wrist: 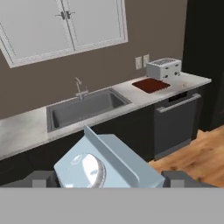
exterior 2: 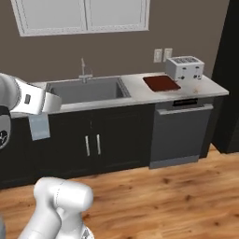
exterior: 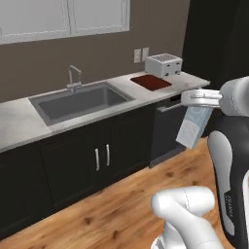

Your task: Take out the milk from the fridge and place it on the tray on the counter. Then take the sugar cube near the tray and place it in the tray.

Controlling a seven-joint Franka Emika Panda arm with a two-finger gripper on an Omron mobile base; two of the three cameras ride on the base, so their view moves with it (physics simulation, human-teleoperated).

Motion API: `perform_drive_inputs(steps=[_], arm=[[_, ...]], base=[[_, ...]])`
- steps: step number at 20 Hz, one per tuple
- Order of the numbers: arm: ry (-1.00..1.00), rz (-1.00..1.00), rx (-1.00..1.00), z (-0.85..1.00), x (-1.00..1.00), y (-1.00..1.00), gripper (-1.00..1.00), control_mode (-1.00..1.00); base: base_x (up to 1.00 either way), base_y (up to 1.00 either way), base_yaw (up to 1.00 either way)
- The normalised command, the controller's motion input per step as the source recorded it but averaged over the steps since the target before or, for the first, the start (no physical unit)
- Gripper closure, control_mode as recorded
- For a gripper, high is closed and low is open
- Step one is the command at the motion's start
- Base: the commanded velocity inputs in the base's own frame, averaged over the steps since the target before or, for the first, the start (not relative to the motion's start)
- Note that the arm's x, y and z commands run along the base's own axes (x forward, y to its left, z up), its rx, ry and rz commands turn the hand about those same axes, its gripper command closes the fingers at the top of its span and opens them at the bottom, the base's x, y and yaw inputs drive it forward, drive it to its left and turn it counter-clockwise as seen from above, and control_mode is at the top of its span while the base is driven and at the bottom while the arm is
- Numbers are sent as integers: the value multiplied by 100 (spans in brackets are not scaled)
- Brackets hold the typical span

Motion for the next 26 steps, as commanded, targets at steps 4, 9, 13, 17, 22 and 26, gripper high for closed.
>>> perform_drive_inputs(steps=[4,9,13,17,22,26], arm=[[0,0,0,0,0,0,100,100],[0,0,0,0,0,0,100,100],[0,0,0,0,0,0,100,100],[0,0,0,0,0,0,100,100],[0,0,0,0,0,0,100,100],[0,0,0,0,0,0,100,100]], base=[[100,-100,28],[100,-100,36],[68,-100,39],[34,-100,41],[99,-82,35],[89,-48,30]])
